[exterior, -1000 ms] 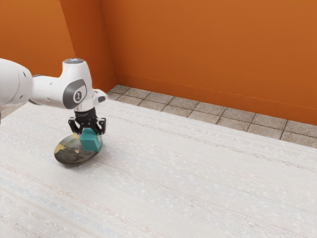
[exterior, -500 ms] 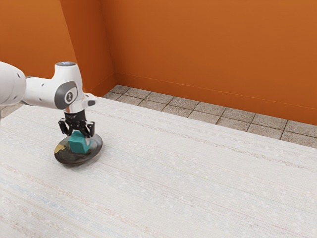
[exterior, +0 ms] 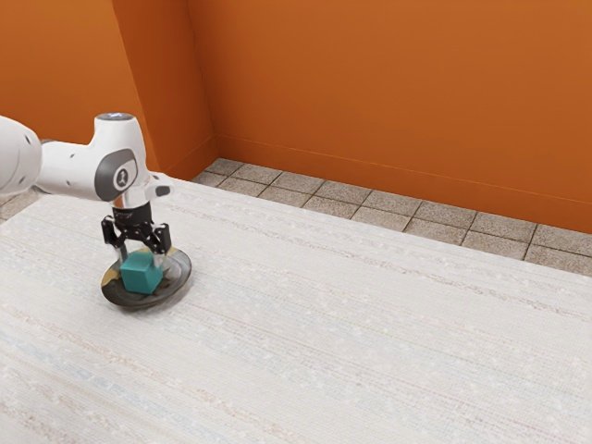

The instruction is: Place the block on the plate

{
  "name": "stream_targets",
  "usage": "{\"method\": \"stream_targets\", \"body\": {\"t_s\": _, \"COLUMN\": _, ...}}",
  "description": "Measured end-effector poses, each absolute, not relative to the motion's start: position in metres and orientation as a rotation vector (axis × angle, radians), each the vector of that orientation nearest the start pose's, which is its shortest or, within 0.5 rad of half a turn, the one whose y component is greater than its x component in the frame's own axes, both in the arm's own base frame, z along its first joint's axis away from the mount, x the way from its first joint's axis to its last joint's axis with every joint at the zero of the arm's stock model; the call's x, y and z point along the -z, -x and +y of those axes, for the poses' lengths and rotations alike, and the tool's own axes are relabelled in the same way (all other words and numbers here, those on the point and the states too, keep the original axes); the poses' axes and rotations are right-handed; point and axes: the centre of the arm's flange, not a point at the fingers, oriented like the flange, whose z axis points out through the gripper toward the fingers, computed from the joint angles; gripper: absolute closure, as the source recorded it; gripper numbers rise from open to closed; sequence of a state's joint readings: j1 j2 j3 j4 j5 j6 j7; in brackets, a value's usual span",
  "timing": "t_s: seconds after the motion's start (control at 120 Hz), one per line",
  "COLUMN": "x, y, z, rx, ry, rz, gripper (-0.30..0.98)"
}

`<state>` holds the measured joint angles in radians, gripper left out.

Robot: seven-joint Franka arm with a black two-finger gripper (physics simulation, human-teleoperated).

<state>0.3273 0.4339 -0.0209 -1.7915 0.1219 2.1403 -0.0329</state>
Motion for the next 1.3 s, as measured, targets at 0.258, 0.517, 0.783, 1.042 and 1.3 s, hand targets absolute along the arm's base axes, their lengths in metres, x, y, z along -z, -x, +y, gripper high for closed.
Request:
{"method": "stream_targets", "body": {"t_s": 0.258, "x": -0.333, "y": -0.609, "z": 0.196, "rx": -0.121, "ry": 3.039, "rz": -0.367, "gripper": 0.03}}
{"method": "stream_targets", "body": {"t_s": 0.517, "x": -0.391, "y": -0.611, "z": 0.186, "rx": -0.073, "ry": 3.045, "rz": -0.312, "gripper": 0.01}}
{"method": "stream_targets", "body": {"t_s": 0.783, "x": -0.488, "y": -0.606, "z": 0.142, "rx": -0.001, "ry": 3.039, "rz": -0.193, "gripper": 0.0}}
{"method": "stream_targets", "body": {"t_s": 1.042, "x": -0.56, "y": -0.589, "z": 0.103, "rx": 0.024, "ry": 3.038, "rz": -0.101, "gripper": 0.0}}
{"method": "stream_targets", "body": {"t_s": 1.3, "x": -0.644, "y": -0.572, "z": 0.087, "rx": 0.109, "ry": 3.02, "rz": -0.056, "gripper": 0.0}}
